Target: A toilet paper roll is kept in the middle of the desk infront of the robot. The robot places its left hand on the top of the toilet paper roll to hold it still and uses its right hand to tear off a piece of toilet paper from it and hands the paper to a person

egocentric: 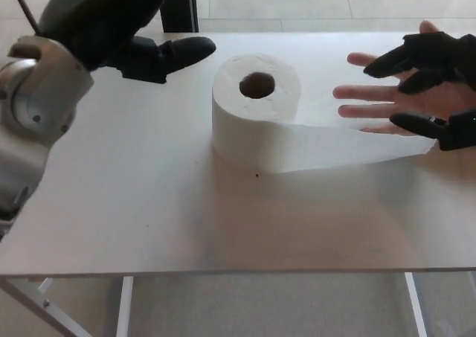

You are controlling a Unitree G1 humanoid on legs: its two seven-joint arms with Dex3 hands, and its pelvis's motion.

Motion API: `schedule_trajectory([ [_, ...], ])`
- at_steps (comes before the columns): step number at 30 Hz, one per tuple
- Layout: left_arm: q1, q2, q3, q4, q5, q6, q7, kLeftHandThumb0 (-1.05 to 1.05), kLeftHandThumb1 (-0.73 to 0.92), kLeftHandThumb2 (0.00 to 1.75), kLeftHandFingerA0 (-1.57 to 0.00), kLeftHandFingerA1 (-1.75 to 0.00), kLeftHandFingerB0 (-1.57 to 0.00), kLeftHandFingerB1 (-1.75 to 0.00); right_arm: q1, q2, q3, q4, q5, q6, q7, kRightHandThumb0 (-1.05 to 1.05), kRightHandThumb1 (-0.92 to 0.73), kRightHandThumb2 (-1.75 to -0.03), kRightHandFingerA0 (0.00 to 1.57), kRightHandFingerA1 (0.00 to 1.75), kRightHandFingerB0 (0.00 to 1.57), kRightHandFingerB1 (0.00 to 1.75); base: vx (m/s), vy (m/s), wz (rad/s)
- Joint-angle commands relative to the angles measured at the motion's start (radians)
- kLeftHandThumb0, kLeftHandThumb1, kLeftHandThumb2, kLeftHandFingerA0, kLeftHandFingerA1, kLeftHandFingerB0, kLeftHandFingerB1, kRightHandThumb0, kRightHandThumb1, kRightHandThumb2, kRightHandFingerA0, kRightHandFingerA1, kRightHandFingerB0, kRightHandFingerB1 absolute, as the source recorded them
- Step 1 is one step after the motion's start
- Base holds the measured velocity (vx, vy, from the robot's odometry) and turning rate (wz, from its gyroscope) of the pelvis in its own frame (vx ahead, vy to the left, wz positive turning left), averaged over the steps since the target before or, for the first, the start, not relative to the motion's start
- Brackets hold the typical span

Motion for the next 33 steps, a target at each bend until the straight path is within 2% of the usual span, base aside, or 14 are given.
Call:
schedule_trajectory([
  [1, -0.27, -0.026, -0.129, 0.207, 0.367, -0.007, 0.125, -0.62, 0.8, 0.65, -0.32, -0.55, -0.35, -0.39, -0.001, -0.017, 0.058, 0.086, -0.188, 0.005, -0.034, -0.42, -0.6, -0.58, 0.6, 0.54, 0.64, 0.45, 0.0, 0.0, 0.0],
  [5, -0.392, -0.054, -0.184, 0.305, 0.408, -0.036, 0.14, -0.64, 0.85, 0.65, -0.28, -0.56, -0.32, -0.39, -0.012, -0.008, 0.088, 0.12, -0.244, -0.028, -0.071, -0.43, -0.61, -0.58, 0.61, 0.59, 0.63, 0.45, 0.0, 0.0, 0.0],
  [6, -0.402, -0.058, -0.196, 0.307, 0.419, -0.044, 0.14, -0.62, 0.81, 0.65, -0.33, -0.53, -0.35, -0.37, -0.015, -0.002, 0.096, 0.125, -0.255, -0.03, -0.079, -0.44, -0.61, -0.58, 0.61, 0.58, 0.63, 0.45, 0.0, 0.0, 0.0],
  [9, -0.419, -0.074, -0.245, 0.313, 0.468, -0.049, 0.153, -0.64, 0.83, 0.65, -0.37, -0.5, -0.39, -0.37, -0.017, 0.022, 0.115, 0.138, -0.284, -0.034, -0.119, -0.45, -0.59, -0.58, 0.61, 0.59, 0.64, 0.46, 0.0, 0.0, 0.0],
  [12, -0.401, -0.109, -0.284, 0.306, 0.507, -0.014, 0.187, -0.6, 0.75, 0.63, -0.45, -0.47, -0.44, -0.36, -0.022, 0.048, 0.15, 0.151, -0.34, -0.022, -0.167, -0.51, -0.59, -0.57, 0.66, 0.63, 0.67, 0.44, 0.0, 0.0, 0.0],
  [14, -0.383, -0.145, -0.306, 0.324, 0.529, 0.01, 0.244, -0.59, 0.74, 0.62, -0.43, -0.5, -0.44, -0.37, -0.02, 0.062, 0.172, 0.157, -0.379, -0.02, -0.201, -0.5, -0.59, -0.58, 0.65, 0.64, 0.66, 0.45, 0.0, 0.0, 0.0],
  [20, -0.285, -0.203, -0.347, 0.372, 0.533, 0.033, 0.313, -0.59, 0.78, 0.63, -0.43, -0.5, -0.45, -0.39, -0.021, 0.108, 0.198, 0.138, -0.385, -0.003, -0.188, -0.47, -0.61, -0.59, 0.57, 0.62, 0.61, 0.45, 0.0, 0.0, 0.0],
  [24, -0.252, -0.213, -0.368, 0.39, 0.548, 0.059, 0.291, -0.62, 0.83, 0.65, -0.38, -0.52, -0.41, -0.38, -0.025, 0.126, 0.209, 0.14, -0.411, -0.026, -0.214, -0.46, -0.61, -0.58, 0.54, 0.6, 0.62, 0.45, 0.0, 0.0, 0.0],
  [25, -0.243, -0.22, -0.374, 0.403, 0.551, 0.06, 0.298, -0.6, 0.64, 1.06, -0.37, -0.61, -0.32, -0.53, -0.031, 0.13, 0.212, 0.155, -0.413, -0.047, -0.226, -0.47, -0.6, -0.58, 0.55, 0.61, 0.63, 0.47, 0.0, 0.0, 0.0],
  [26, -0.236, -0.224, -0.38, 0.417, 0.554, 0.057, 0.309, -0.62, 0.81, 0.64, -0.4, -0.5, -0.43, -0.38, -0.037, 0.129, 0.219, 0.161, -0.423, -0.054, -0.228, -0.49, -0.62, -0.59, 0.52, 0.6, 0.61, 0.46, 0.0, 0.0, 0.0],
  [27, -0.229, -0.23, -0.389, 0.432, 0.558, 0.057, 0.312, -0.6, 0.8, 0.64, -0.4, -0.47, -0.43, -0.37, -0.042, 0.127, 0.225, 0.157, -0.436, -0.047, -0.219, -0.49, -0.62, -0.59, 0.46, 0.57, 0.57, 0.46, 0.0, 0.0, 0.0],
  [29, -0.214, -0.234, -0.414, 0.466, 0.575, 0.037, 0.339, -0.58, 0.79, 0.64, -0.42, -0.46, -0.45, -0.38, -0.047, 0.131, 0.233, 0.171, -0.446, -0.077, -0.237, -0.47, -0.62, -0.58, 0.41, 0.53, 0.34, 0.39, 0.0, 0.0, 0.0],
  [32, -0.198, -0.238, -0.413, 0.487, 0.567, 0.023, 0.355, -0.55, 0.79, 0.64, -0.41, -0.47, -0.45, -0.39, -0.049, 0.137, 0.235, 0.193, -0.448, -0.104, -0.251, -0.48, -0.61, -0.58, 0.43, 0.55, 0.35, 0.39, 0.0, 0.0, 0.0],
  [33, -0.197, -0.24, -0.413, 0.499, 0.569, 0.017, 0.367, -0.55, 0.79, 0.64, -0.41, -0.48, -0.44, -0.4, -0.045, 0.138, 0.231, 0.196, -0.448, -0.109, -0.257, -0.52, -0.46, -0.85, 0.41, 0.63, 0.32, 0.53, 0.0, 0.0, 0.0],
])
